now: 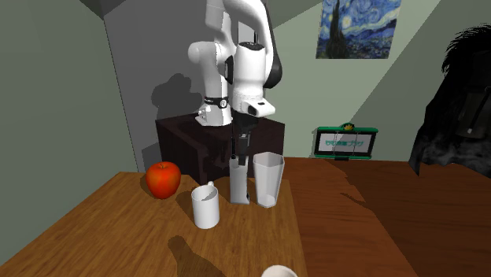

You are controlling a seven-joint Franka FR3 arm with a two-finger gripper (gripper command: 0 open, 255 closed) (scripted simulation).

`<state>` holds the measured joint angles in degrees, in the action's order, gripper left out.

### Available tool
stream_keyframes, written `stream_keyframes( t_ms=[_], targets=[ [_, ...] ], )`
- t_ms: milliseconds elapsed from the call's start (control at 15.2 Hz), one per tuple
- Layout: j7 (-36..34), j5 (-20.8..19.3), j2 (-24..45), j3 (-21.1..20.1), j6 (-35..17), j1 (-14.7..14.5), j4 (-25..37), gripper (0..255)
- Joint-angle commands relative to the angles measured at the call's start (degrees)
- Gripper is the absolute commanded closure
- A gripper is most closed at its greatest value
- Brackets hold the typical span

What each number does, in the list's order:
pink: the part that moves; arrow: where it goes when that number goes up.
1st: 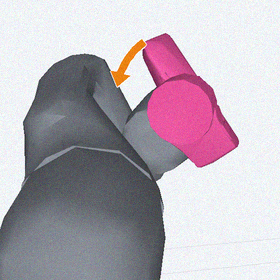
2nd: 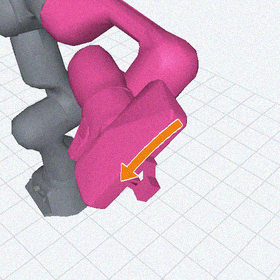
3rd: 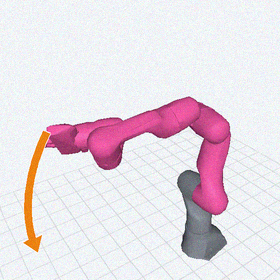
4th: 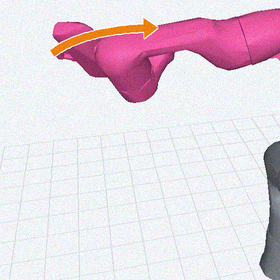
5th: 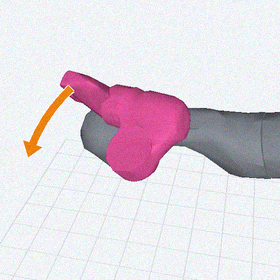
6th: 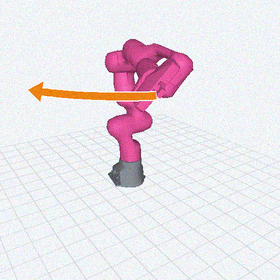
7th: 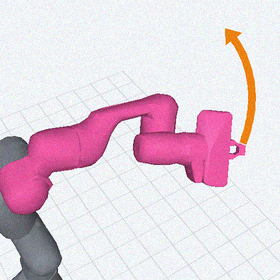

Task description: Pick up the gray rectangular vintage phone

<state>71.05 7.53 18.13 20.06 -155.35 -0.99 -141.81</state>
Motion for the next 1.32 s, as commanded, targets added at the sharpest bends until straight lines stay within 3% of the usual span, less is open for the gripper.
stream_keyframes(
  t_ms=[0, 132, 198, 792, 1254],
  targets=[
    [1.1, 1.6, 2.4, -1.2, -1.8, 0.9, 0.5, 0],
    [1.1, 1.6, 2.4, -1.3, -1.9, 0.9, 0.5, 0],
    [1.0, 1.6, 2.4, -1.3, -1.9, 0.9, 0.4, 255],
    [1.1, 1.6, 2.4, -1.3, -1.8, 0.9, 0.5, 255],
    [-1.7, -2.6, -3.7, 1.8, 3.0, -1.3, -0.4, 255]
  ],
)
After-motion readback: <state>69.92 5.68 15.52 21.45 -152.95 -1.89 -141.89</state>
